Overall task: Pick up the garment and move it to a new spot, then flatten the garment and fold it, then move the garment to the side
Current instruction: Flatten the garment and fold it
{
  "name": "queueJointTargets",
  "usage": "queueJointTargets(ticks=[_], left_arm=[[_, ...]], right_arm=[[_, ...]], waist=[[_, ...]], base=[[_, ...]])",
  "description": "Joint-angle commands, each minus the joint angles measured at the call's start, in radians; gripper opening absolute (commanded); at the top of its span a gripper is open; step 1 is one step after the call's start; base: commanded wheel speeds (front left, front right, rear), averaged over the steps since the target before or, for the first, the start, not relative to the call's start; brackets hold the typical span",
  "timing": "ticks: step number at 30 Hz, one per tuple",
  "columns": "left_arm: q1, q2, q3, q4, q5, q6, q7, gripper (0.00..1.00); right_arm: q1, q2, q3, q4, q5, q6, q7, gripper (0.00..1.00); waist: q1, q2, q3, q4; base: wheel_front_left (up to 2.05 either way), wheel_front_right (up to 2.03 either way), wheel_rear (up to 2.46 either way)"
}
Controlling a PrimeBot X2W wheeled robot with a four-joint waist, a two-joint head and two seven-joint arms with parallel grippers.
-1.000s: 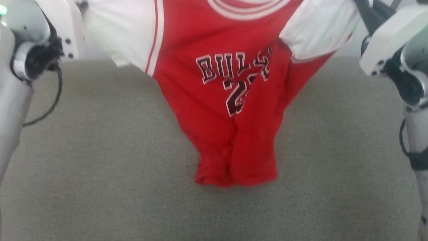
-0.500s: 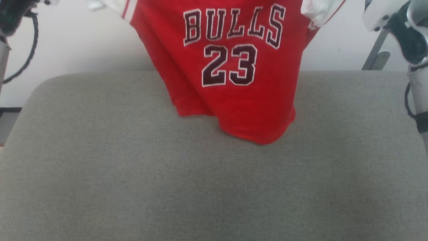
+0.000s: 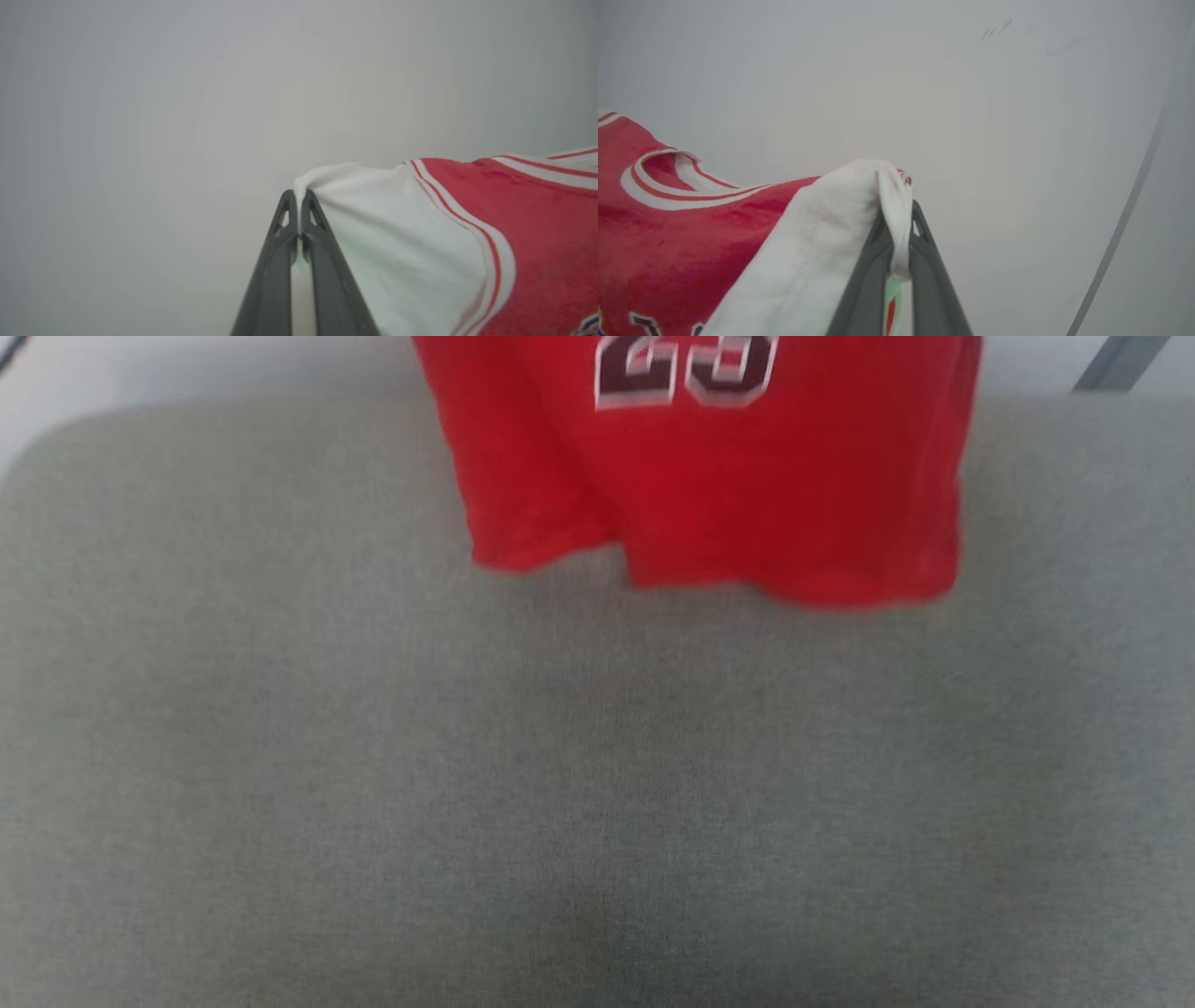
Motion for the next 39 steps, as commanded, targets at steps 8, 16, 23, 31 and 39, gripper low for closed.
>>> queueJointTargets(ticks=[8,16,23,31,39], left_arm=[[-0.188,-0.055,0.034,0.064,0.056,0.05,-0.268,0.0],[-0.163,-0.098,0.028,0.131,0.058,-0.016,-0.406,0.0],[-0.015,-0.121,-0.005,0.178,0.035,-0.088,-0.415,0.0],[0.286,-0.083,-0.122,0.097,-0.06,-0.123,-0.33,0.0],[0.658,0.105,-0.203,-0.206,-0.226,-0.12,-0.175,0.0]], right_arm=[[-0.202,-0.037,-0.032,0.049,-0.23,-0.001,-0.193,0.0],[-0.093,-0.043,-0.062,-0.099,-0.332,-0.002,-0.192,0.0],[0.089,-0.075,0.007,-0.029,-0.205,-0.002,-0.192,0.0],[0.36,-0.14,0.214,-0.026,0.107,-0.002,-0.141,0.0],[0.635,-0.319,0.423,-0.276,0.392,-0.002,0.004,0.0]], waist=[[0.0,0.0,0.227,0.032],[0.0,0.0,0.289,0.083],[0.0,0.0,0.23,0.106],[0.0,0.0,0.084,0.107],[0.0,0.0,-0.032,0.095]], base=[[0.0,0.0,0.0],[0.0,0.0,0.0],[0.0,0.0,0.0],[0.0,0.0,0.0],[0.0,0.0,0.0]])
